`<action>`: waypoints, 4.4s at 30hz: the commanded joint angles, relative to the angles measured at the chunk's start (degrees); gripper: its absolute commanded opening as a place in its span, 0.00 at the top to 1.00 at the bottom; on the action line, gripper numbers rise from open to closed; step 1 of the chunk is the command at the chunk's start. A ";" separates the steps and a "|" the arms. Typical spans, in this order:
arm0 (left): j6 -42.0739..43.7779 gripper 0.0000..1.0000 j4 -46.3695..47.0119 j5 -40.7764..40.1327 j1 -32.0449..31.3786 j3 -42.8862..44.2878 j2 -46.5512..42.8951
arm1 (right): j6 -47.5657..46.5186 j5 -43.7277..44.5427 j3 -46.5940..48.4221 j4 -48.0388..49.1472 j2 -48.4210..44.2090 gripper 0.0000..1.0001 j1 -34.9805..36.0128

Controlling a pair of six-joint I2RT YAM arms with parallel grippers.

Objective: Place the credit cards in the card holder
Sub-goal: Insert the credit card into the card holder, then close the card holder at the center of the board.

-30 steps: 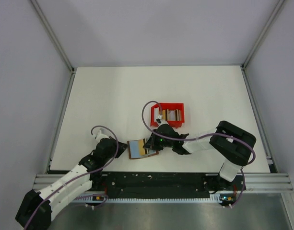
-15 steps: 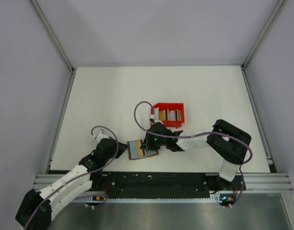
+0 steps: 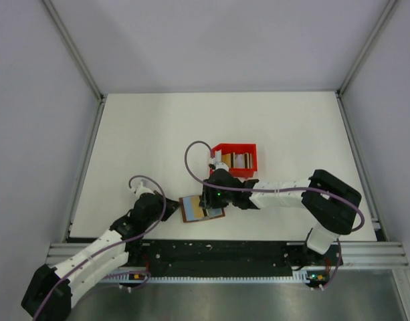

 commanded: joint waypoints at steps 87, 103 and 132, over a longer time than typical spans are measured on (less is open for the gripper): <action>36.17 1.00 -12.97 16.10 -3.86 34.33 27.42 | -24.61 -21.23 -26.84 20.95 -21.82 0.50 -11.49; 35.91 0.78 -6.20 25.22 -4.04 36.97 29.62 | -18.54 -21.78 -29.22 16.47 -24.03 0.50 -11.40; 33.89 0.39 -2.18 15.45 -3.95 28.18 24.59 | -29.70 -21.32 -27.29 15.23 -23.51 0.56 -9.12</action>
